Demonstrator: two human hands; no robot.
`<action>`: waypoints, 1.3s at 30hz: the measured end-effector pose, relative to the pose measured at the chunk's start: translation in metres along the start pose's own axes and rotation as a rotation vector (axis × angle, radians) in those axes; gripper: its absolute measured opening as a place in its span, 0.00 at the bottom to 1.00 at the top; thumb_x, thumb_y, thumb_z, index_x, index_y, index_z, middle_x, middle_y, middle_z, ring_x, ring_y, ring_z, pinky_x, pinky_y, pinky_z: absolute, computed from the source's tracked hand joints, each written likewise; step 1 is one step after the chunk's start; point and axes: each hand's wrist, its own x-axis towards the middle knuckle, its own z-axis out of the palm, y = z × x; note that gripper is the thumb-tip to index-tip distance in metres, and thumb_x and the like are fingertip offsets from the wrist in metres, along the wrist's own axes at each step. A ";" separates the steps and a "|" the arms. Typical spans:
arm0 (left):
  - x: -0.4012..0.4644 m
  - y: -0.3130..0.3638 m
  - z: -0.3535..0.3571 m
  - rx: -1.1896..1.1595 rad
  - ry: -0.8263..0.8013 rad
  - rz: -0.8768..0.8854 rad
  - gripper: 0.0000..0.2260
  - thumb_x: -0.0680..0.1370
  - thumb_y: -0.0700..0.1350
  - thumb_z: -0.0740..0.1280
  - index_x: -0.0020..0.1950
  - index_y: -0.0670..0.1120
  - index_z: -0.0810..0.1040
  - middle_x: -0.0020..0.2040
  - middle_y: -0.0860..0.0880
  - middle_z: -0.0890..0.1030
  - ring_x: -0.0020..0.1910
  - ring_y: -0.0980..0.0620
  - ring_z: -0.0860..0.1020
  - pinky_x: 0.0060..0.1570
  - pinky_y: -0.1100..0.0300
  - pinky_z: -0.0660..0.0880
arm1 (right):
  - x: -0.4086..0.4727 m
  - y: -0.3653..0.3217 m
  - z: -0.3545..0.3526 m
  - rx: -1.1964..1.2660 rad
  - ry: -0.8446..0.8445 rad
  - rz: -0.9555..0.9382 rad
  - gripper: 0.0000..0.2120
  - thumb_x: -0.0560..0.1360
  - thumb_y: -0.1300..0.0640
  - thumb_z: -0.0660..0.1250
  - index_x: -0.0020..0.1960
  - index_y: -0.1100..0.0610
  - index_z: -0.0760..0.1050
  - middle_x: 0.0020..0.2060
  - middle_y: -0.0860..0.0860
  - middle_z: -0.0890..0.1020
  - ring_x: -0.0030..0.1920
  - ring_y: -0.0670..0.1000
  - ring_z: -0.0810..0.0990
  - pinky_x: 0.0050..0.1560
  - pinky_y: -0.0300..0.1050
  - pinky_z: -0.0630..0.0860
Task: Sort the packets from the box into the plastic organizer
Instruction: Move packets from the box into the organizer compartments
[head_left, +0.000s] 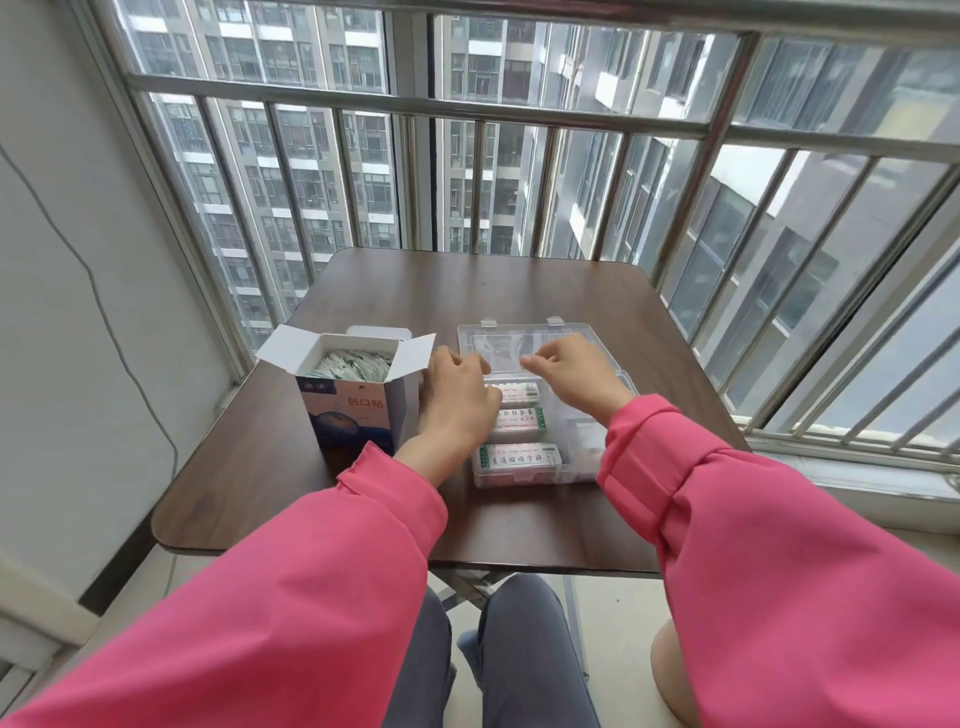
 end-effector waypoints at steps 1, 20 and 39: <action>-0.004 0.001 0.000 -0.021 0.000 0.032 0.14 0.77 0.43 0.63 0.62 0.44 0.73 0.60 0.42 0.68 0.63 0.43 0.64 0.64 0.55 0.61 | -0.005 -0.002 -0.001 0.046 0.014 -0.011 0.16 0.78 0.53 0.62 0.50 0.65 0.80 0.38 0.55 0.80 0.42 0.52 0.75 0.42 0.42 0.66; -0.020 -0.089 -0.115 0.175 0.026 0.128 0.35 0.69 0.50 0.67 0.74 0.46 0.61 0.74 0.46 0.61 0.74 0.46 0.57 0.70 0.55 0.54 | -0.046 -0.102 0.035 -0.165 -0.041 -0.411 0.16 0.81 0.53 0.56 0.62 0.59 0.75 0.63 0.56 0.76 0.64 0.56 0.72 0.63 0.48 0.66; -0.067 -0.130 -0.113 0.204 0.189 0.407 0.35 0.64 0.44 0.77 0.69 0.42 0.69 0.62 0.42 0.71 0.60 0.41 0.72 0.61 0.50 0.70 | -0.082 -0.124 0.063 -0.194 0.082 -0.525 0.08 0.71 0.54 0.71 0.48 0.55 0.81 0.46 0.54 0.79 0.50 0.55 0.74 0.48 0.49 0.73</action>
